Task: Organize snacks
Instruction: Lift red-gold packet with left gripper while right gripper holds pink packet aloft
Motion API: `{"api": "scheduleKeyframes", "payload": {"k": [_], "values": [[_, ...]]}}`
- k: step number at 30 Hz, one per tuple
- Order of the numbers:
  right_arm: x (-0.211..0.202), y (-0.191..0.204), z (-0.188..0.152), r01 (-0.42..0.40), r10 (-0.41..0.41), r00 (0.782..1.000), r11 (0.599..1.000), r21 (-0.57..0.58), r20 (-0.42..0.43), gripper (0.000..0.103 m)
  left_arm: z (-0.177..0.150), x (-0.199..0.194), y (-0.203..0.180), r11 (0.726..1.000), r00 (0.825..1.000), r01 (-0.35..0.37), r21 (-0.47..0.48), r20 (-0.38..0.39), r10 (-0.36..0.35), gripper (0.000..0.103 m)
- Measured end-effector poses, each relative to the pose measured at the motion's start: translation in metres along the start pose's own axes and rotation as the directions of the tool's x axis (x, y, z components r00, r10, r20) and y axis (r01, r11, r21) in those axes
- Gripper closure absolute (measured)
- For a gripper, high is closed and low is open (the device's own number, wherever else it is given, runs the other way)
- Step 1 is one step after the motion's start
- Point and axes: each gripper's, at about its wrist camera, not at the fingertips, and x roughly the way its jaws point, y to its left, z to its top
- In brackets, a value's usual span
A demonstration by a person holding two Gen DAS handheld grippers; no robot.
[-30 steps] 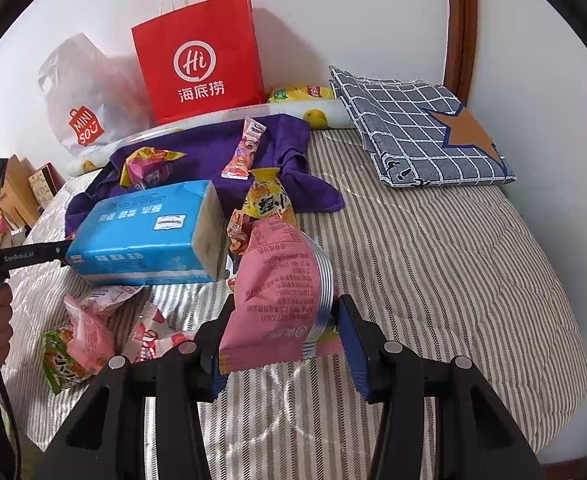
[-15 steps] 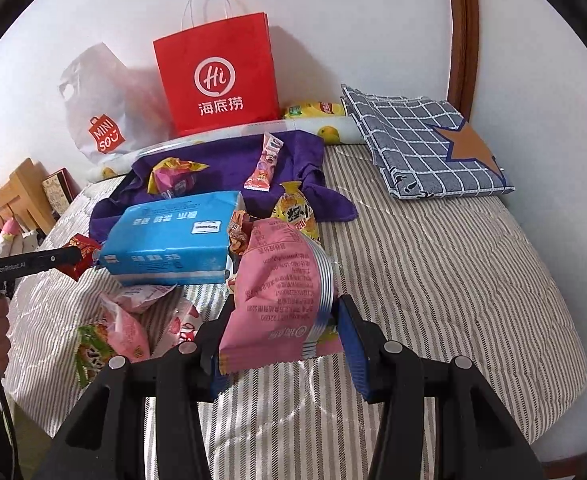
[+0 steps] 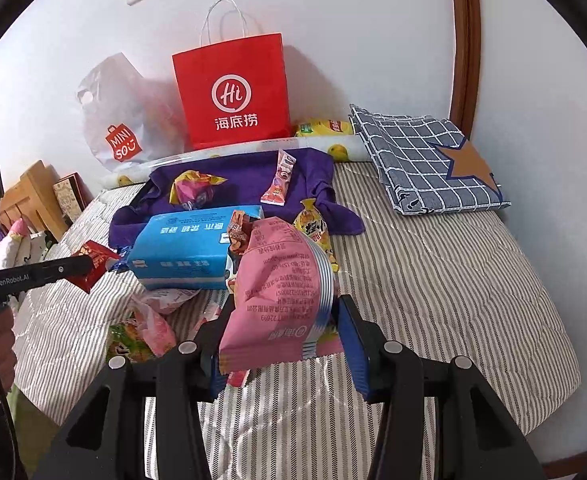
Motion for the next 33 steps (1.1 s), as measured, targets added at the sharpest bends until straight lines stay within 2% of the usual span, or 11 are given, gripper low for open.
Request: {"api": "scheduleKeyframes", "payload": {"k": [13,33], "values": [[-0.008,0.001,0.001,-0.007,0.007,1.000,1.000,0.008,0.014,0.057,-0.002,-0.005,-0.016,0.999,0.999,0.037,0.023,0.010,-0.037,0.066],[-0.006,0.003,0.004,-0.017,0.017,1.000,1.000,0.015,0.015,0.057,-0.004,-0.005,-0.019,0.999,0.999,0.042,0.023,0.004,-0.042,0.066]]}}
